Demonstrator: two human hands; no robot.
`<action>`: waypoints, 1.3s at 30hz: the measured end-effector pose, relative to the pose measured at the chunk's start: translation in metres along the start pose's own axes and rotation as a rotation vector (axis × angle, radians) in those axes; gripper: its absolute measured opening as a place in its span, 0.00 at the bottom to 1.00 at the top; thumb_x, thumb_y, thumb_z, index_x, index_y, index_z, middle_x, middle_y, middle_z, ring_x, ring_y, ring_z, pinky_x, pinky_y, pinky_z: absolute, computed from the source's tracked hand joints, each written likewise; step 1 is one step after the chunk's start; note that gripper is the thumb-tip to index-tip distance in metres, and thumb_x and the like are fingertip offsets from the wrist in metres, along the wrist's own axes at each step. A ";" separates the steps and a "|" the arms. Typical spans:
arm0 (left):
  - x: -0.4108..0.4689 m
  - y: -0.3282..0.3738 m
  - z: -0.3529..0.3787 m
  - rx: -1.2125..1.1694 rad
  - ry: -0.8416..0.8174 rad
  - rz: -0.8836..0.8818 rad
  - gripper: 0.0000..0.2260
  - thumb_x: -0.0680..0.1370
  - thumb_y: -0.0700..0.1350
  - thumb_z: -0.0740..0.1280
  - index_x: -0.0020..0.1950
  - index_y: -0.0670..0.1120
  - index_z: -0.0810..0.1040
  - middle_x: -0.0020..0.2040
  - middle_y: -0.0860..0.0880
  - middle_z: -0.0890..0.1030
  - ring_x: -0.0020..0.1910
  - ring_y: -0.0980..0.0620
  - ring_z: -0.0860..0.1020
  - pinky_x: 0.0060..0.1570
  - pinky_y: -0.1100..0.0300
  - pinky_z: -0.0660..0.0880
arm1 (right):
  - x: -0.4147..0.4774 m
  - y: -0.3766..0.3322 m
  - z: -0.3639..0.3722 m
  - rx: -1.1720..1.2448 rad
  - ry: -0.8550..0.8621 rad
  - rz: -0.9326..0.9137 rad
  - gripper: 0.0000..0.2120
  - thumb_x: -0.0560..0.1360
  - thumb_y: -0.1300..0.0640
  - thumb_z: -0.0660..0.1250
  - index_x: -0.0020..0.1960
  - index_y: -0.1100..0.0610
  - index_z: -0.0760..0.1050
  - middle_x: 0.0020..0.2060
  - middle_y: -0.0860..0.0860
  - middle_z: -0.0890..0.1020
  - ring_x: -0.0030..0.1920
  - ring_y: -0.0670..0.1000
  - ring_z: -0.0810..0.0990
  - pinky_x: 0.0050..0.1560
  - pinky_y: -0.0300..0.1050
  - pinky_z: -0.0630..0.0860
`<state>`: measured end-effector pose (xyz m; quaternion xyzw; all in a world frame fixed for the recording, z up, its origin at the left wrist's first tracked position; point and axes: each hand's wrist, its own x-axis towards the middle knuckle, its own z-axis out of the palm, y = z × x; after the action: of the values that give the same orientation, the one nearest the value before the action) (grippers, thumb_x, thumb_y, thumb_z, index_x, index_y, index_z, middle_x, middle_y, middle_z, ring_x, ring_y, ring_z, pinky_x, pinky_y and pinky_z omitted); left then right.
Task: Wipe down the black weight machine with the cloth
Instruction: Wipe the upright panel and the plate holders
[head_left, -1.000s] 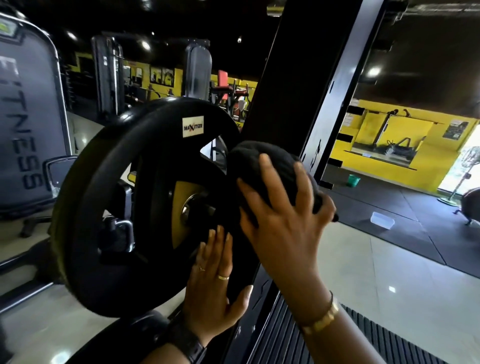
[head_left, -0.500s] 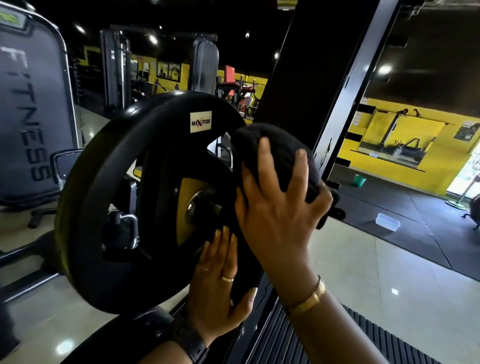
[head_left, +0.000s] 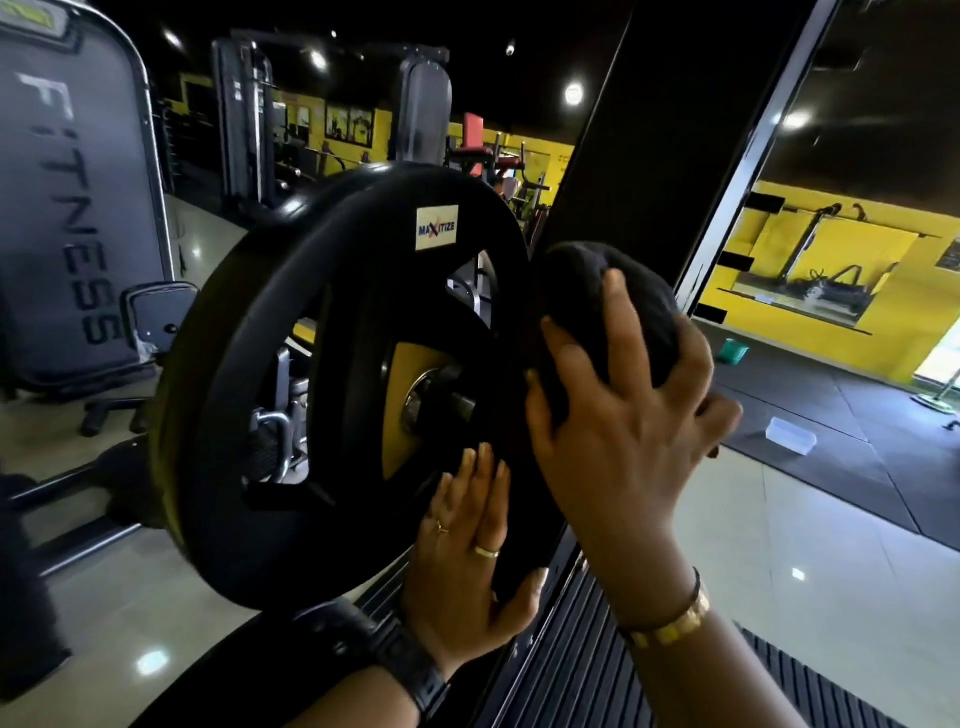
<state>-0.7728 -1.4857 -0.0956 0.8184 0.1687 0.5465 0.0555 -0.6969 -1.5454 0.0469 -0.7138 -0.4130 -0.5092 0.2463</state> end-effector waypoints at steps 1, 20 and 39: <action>-0.001 -0.001 0.000 -0.006 0.003 0.004 0.32 0.81 0.62 0.48 0.80 0.47 0.47 0.80 0.51 0.49 0.79 0.49 0.52 0.77 0.54 0.49 | 0.003 -0.005 0.002 -0.053 0.003 -0.023 0.18 0.75 0.43 0.62 0.62 0.47 0.75 0.72 0.49 0.62 0.67 0.64 0.60 0.52 0.58 0.64; -0.001 -0.003 0.005 0.002 0.047 0.026 0.33 0.80 0.62 0.50 0.80 0.47 0.48 0.80 0.50 0.49 0.79 0.47 0.53 0.77 0.53 0.50 | 0.001 0.000 -0.006 -0.022 -0.049 -0.034 0.18 0.74 0.43 0.64 0.62 0.46 0.75 0.72 0.49 0.61 0.68 0.63 0.58 0.54 0.62 0.64; -0.003 -0.003 0.002 -0.006 0.032 0.000 0.31 0.81 0.61 0.50 0.75 0.40 0.58 0.76 0.42 0.58 0.79 0.50 0.50 0.76 0.53 0.51 | 0.000 0.004 -0.008 -0.025 -0.126 -0.139 0.20 0.75 0.43 0.59 0.64 0.45 0.73 0.73 0.50 0.62 0.70 0.61 0.54 0.58 0.67 0.62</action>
<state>-0.7727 -1.4838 -0.0995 0.8093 0.1680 0.5601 0.0551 -0.6977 -1.5540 0.0505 -0.7172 -0.4697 -0.4842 0.1750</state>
